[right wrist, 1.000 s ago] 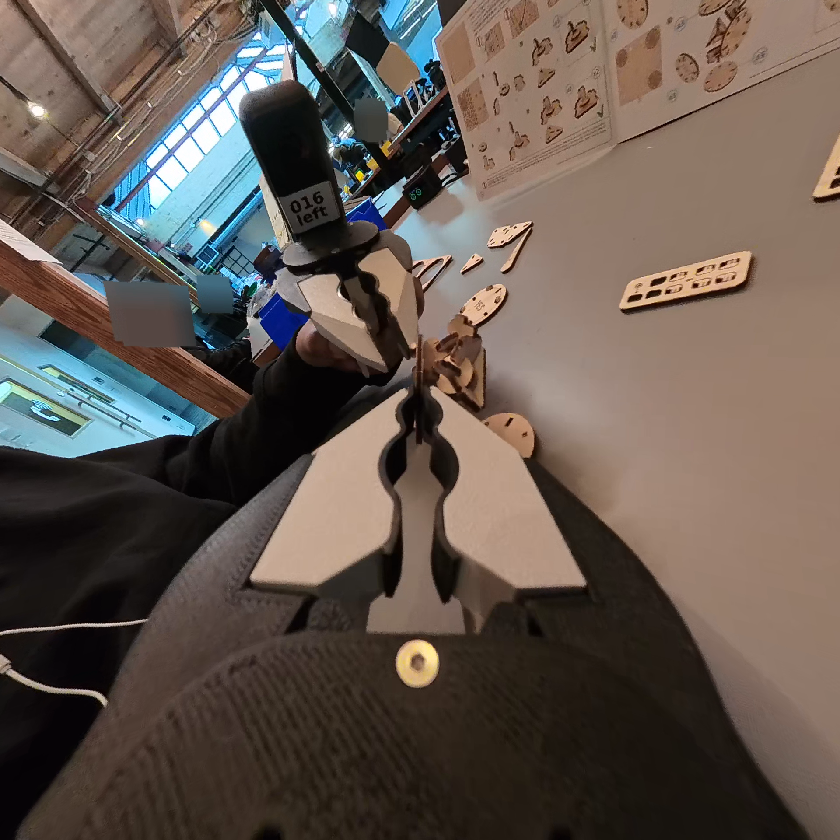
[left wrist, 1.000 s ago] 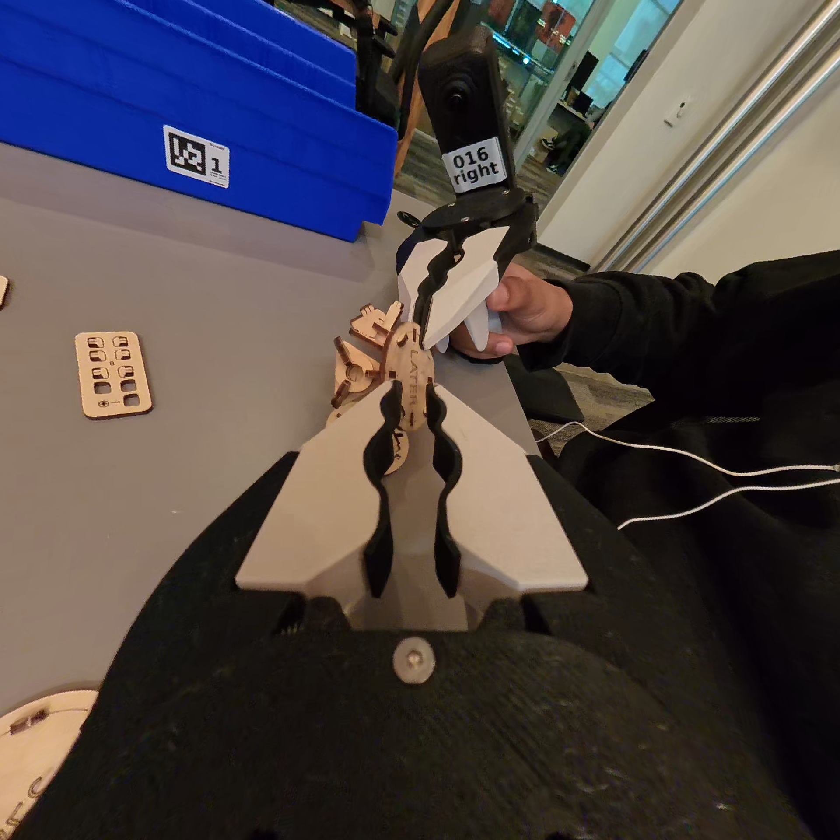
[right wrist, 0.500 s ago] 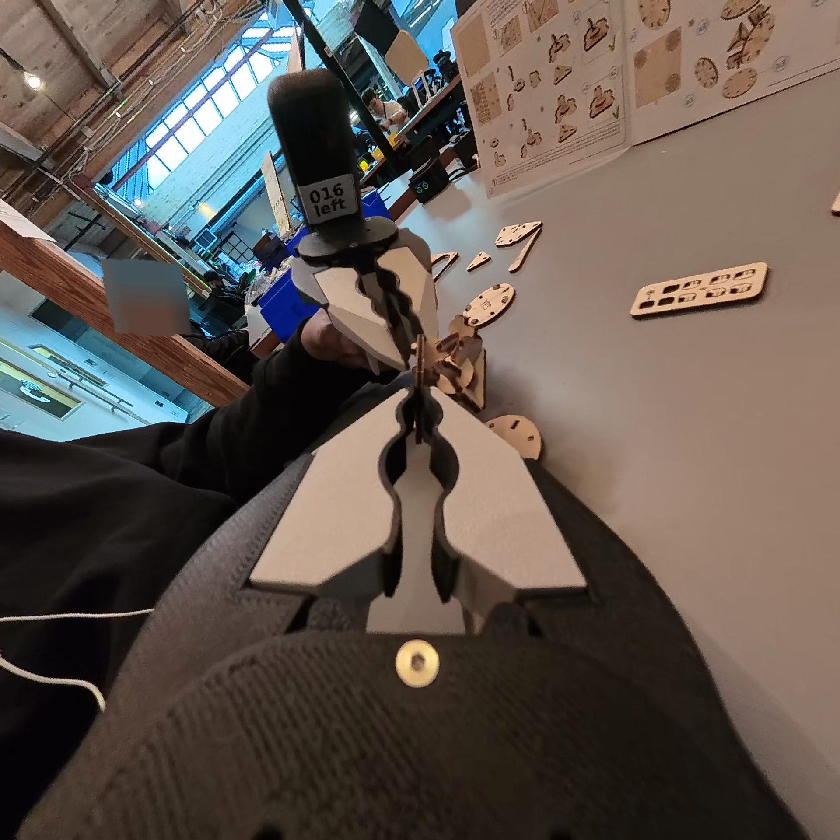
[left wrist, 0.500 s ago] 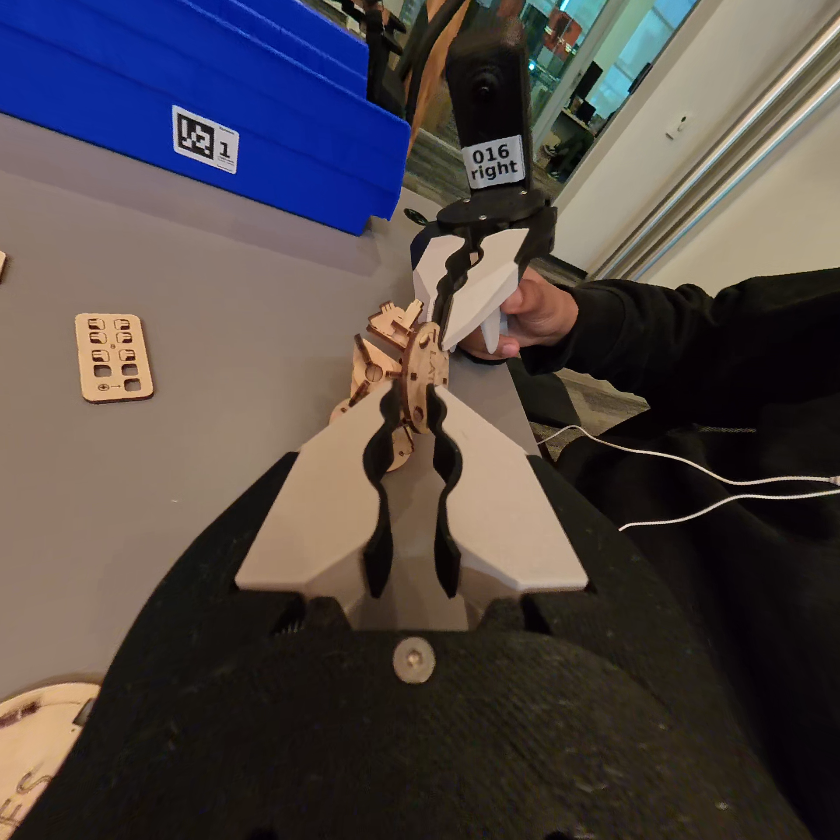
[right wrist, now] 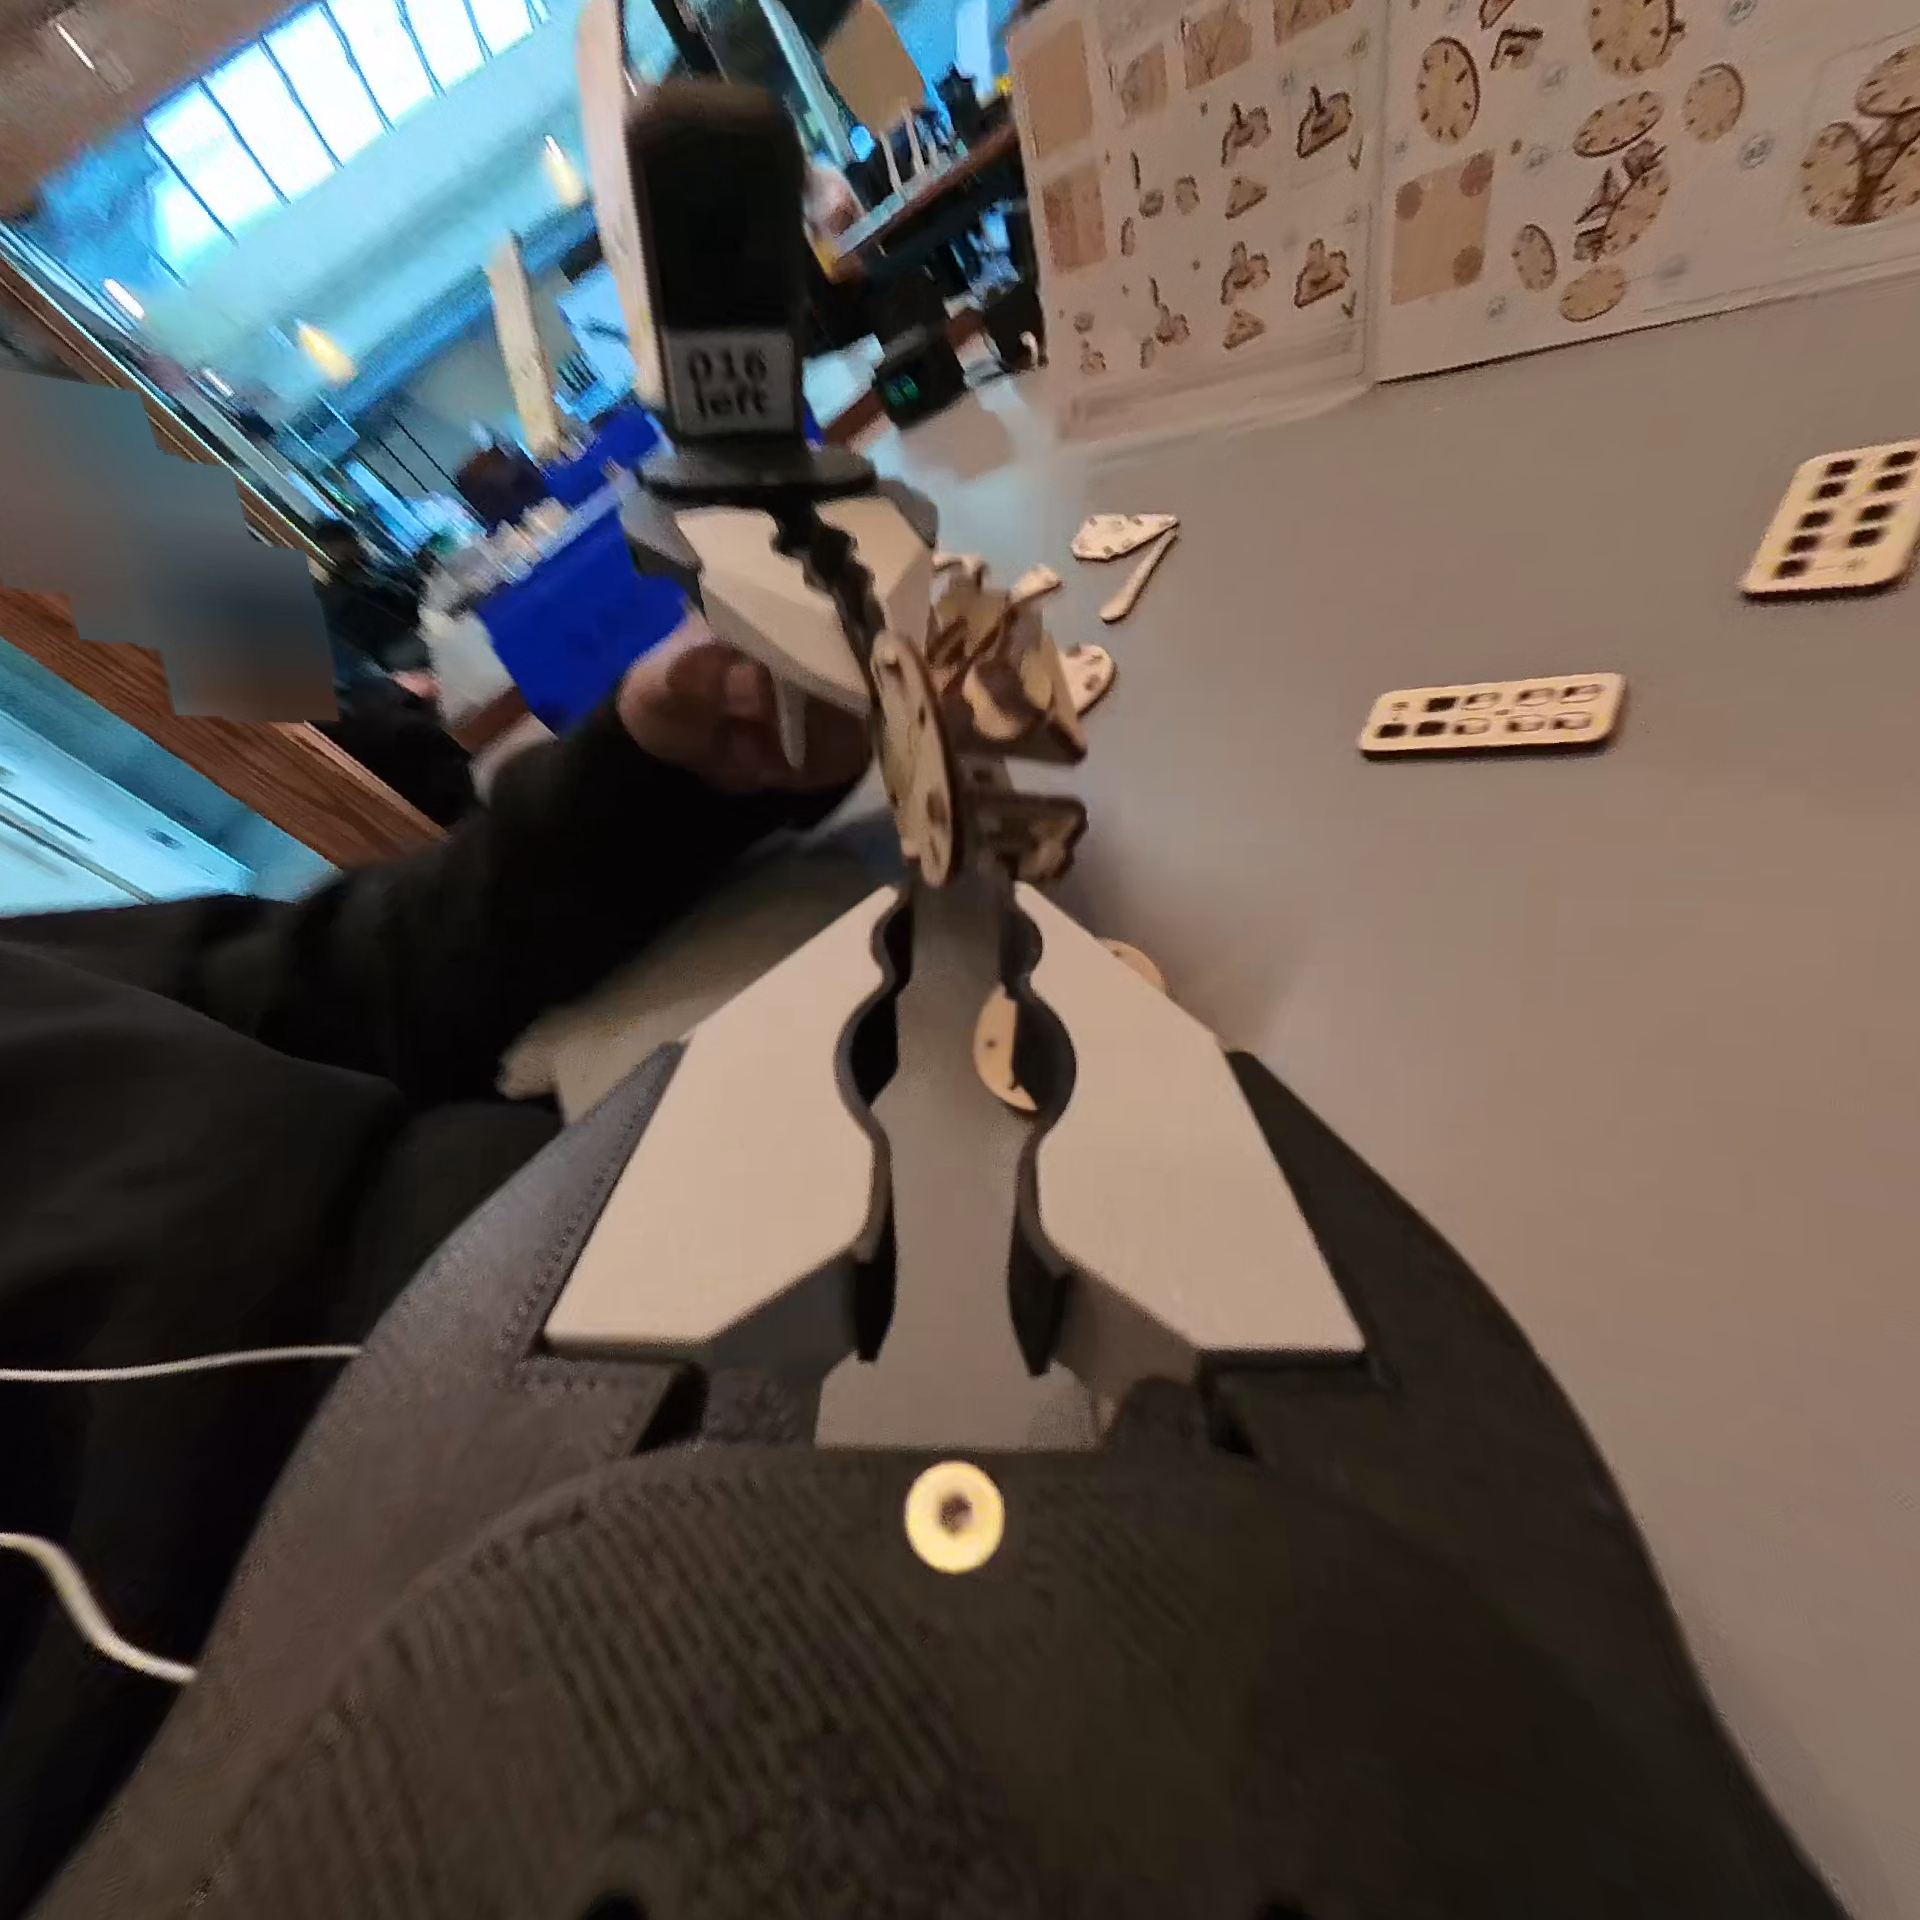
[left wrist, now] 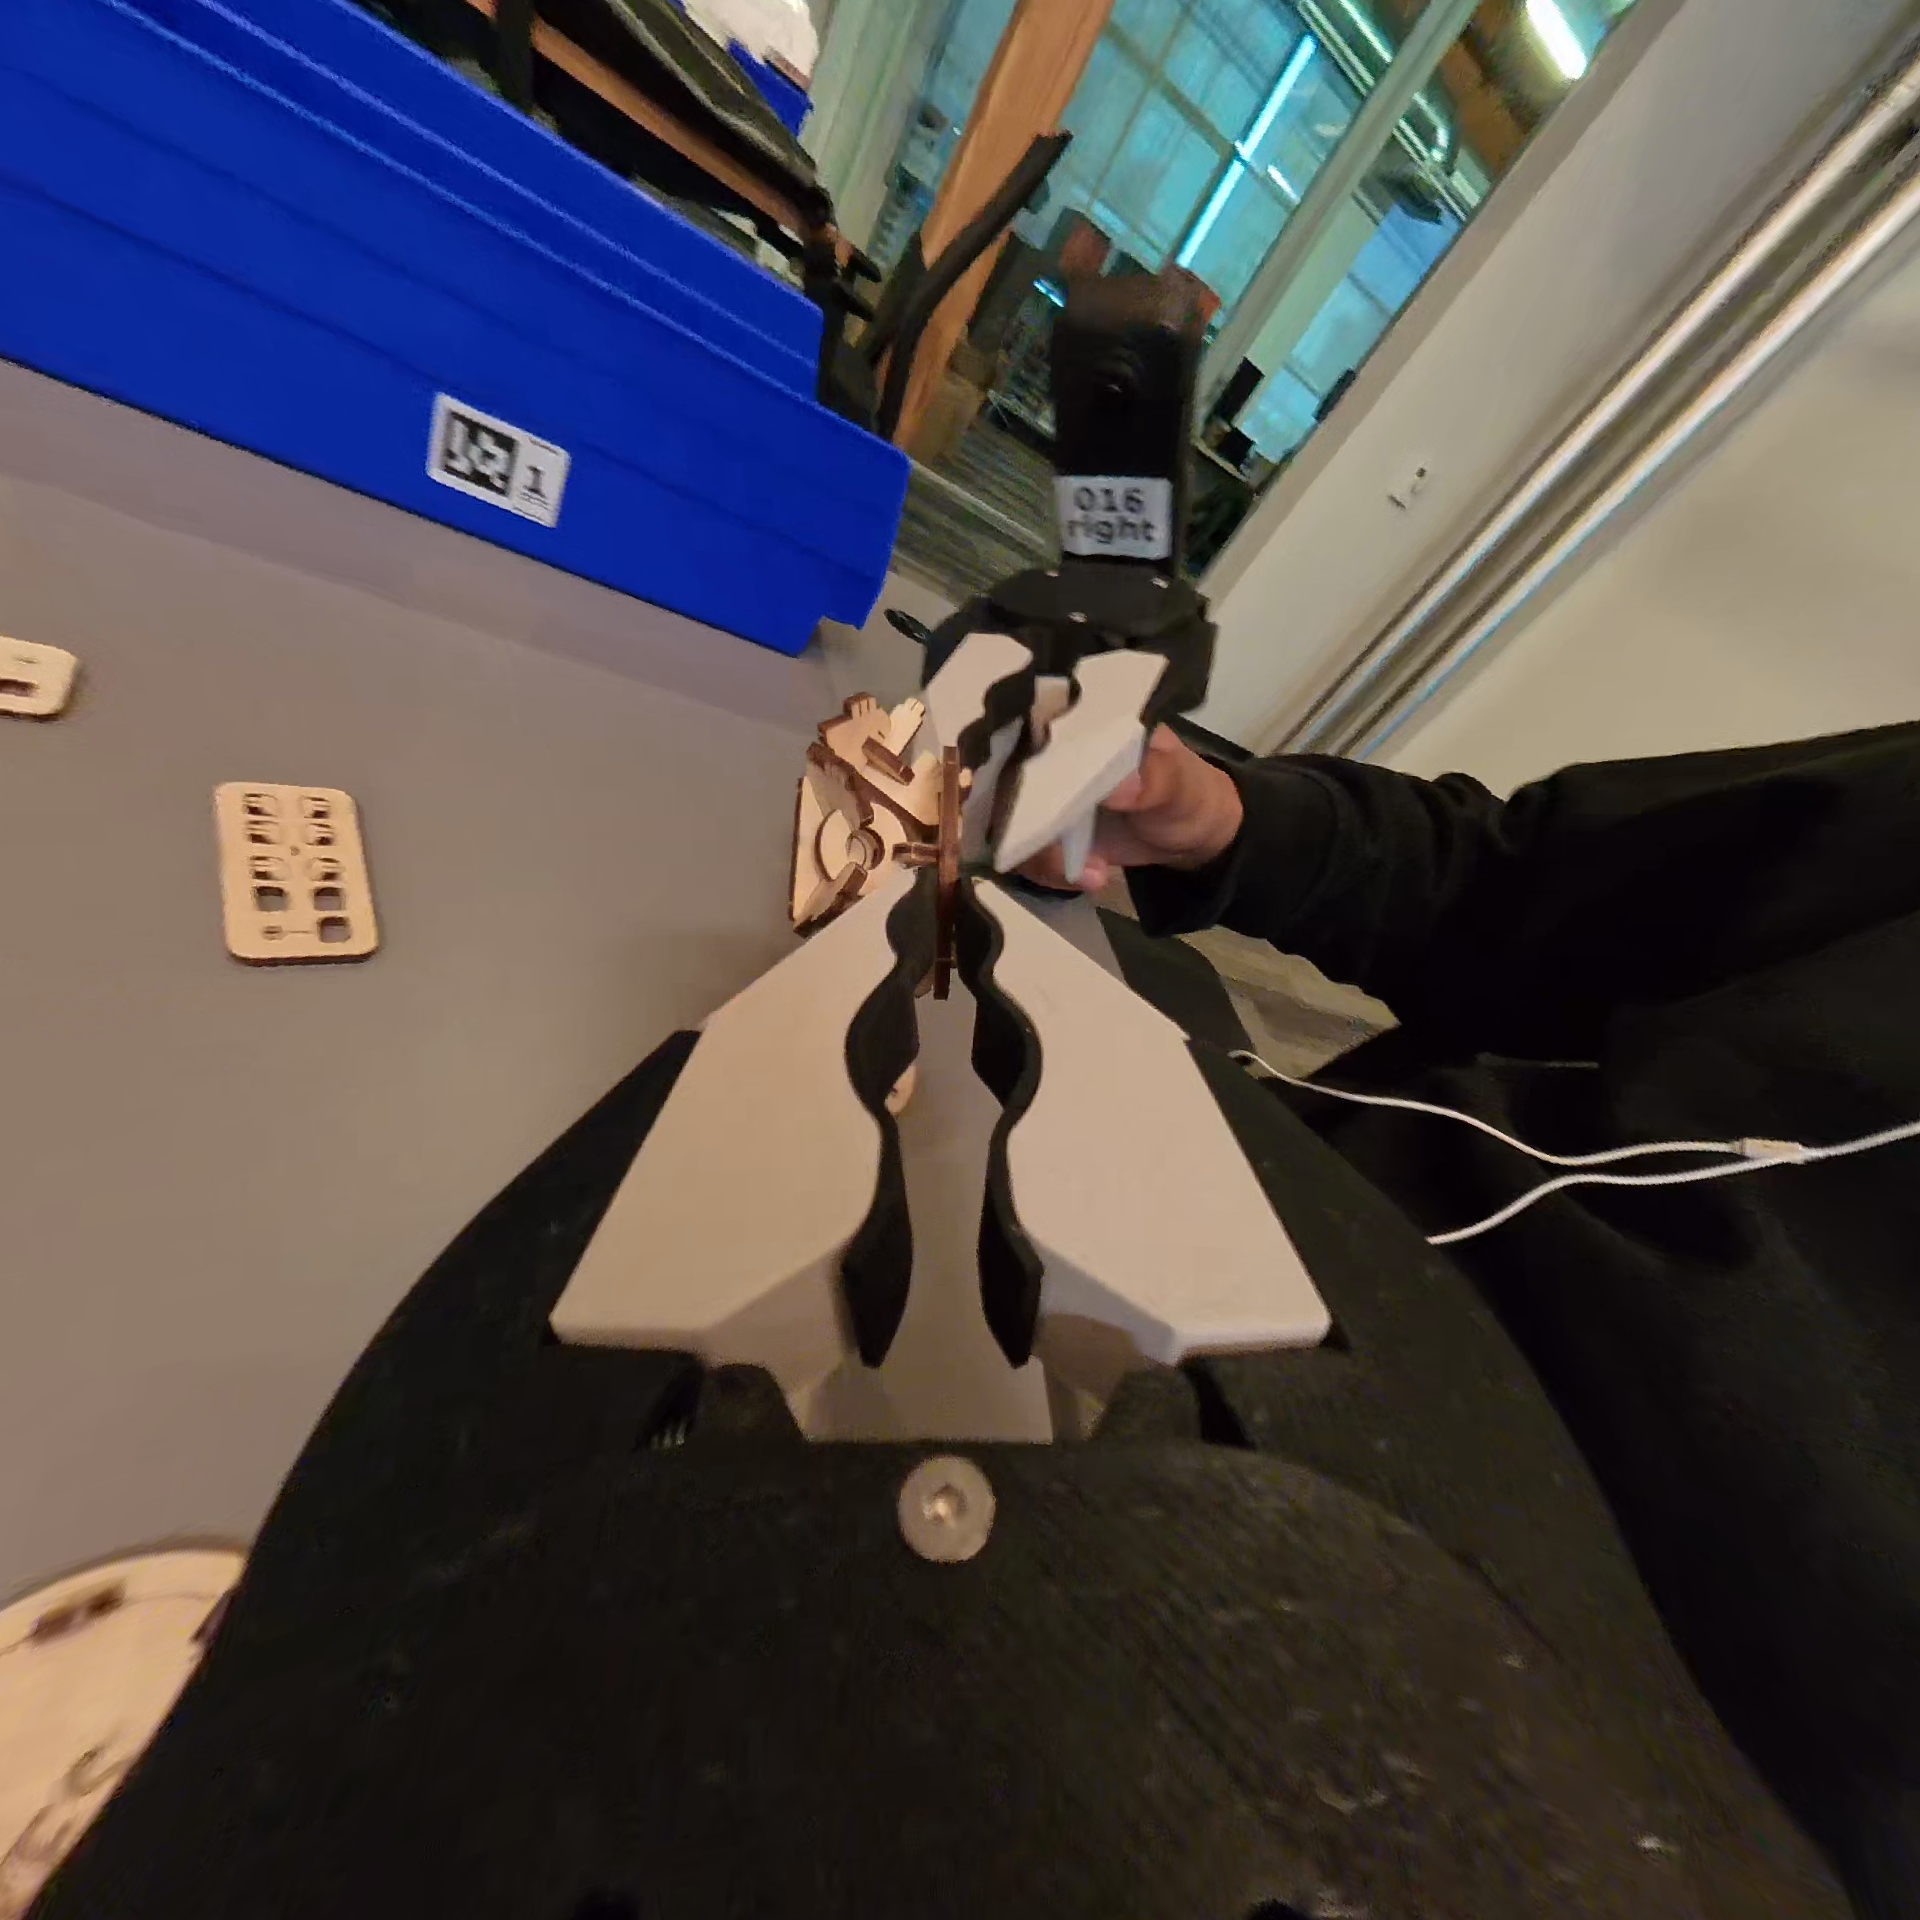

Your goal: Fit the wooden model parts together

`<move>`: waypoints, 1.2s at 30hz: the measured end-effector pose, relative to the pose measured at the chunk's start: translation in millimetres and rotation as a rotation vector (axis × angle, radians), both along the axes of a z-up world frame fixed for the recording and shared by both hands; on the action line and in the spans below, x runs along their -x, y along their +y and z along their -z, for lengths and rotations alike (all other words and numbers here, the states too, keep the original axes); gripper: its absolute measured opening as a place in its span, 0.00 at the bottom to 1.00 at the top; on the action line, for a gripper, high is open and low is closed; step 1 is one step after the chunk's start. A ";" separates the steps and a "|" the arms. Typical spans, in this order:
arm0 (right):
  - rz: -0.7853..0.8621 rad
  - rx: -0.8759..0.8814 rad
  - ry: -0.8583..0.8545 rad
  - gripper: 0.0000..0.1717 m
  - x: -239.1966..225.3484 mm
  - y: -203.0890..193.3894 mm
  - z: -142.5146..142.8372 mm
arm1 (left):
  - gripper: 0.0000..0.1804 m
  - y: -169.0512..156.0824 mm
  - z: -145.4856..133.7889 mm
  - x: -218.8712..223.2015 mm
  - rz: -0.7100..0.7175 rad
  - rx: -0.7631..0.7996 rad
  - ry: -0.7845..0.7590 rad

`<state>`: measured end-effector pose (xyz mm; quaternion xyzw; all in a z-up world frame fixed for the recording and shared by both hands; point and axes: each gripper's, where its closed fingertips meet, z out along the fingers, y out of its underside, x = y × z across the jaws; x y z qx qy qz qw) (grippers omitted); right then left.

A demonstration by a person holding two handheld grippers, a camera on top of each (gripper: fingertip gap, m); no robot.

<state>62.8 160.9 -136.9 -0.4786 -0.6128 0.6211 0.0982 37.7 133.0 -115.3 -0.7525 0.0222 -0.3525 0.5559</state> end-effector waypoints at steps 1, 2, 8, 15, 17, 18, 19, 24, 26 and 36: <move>0.006 -0.071 0.005 0.10 -0.9 1.3 4.1 | 0.00 -0.1 -2.0 5.2 -0.028 -0.011 0.007; 0.016 -0.144 0.004 0.12 -1.5 3.0 9.4 | 0.00 -0.7 -5.3 10.2 -0.053 -0.027 0.006; -0.076 -0.466 -0.089 0.29 -10.2 -14.5 50.4 | 0.00 -7.5 -25.0 26.2 -0.108 -0.119 -0.055; -0.077 -0.736 -0.043 0.28 0.0 -11.0 68.5 | 0.00 -6.2 -23.5 14.0 -0.043 -0.116 -0.061; -0.109 -0.731 -0.036 0.28 5.3 -9.8 68.6 | 0.00 -4.2 -18.6 14.9 -0.051 -0.095 -0.050; -0.138 -0.721 -0.036 0.27 7.8 -10.0 69.0 | 0.00 -3.6 -16.7 16.3 -0.058 -0.089 -0.049; -0.154 -0.712 -0.038 0.27 12.0 -8.8 69.2 | 0.00 -3.4 -15.7 17.9 -0.062 -0.086 -0.052; -0.231 -0.687 -0.026 0.26 42.2 -9.3 68.5 | 0.00 -6.3 -16.6 28.2 -0.089 -0.091 -0.053; -0.291 -0.706 0.008 0.26 54.6 -20.1 68.8 | 0.00 -9.6 -19.6 36.2 -0.115 -0.099 -0.045; -0.325 -0.758 0.127 0.31 74.9 -43.0 62.1 | 0.00 -25.2 -14.2 69.3 -0.209 -0.067 0.032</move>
